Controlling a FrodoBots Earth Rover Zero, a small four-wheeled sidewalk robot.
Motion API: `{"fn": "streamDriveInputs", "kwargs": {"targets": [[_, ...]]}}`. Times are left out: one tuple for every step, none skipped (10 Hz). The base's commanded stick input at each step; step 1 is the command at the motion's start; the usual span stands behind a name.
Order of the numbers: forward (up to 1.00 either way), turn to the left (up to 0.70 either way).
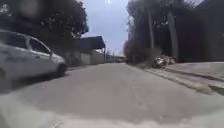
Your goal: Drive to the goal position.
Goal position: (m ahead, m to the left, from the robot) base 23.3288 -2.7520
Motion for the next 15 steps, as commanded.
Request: {"fn": "streamDriveInputs", "kwargs": {"targets": [[0.70, -0.19], [0.70, -0.32], [0.70, -0.35], [0.70, -0.35], [0.70, -0.35], [0.70, -0.35], [0.70, 0.00], [0.70, 0.00], [0.70, 0.00], [0.70, 0.00], [0.70, 0.00], [0.70, 0.00], [0.70, 0.00], [0.70, 0.00], [0.70, 0.00]]}}
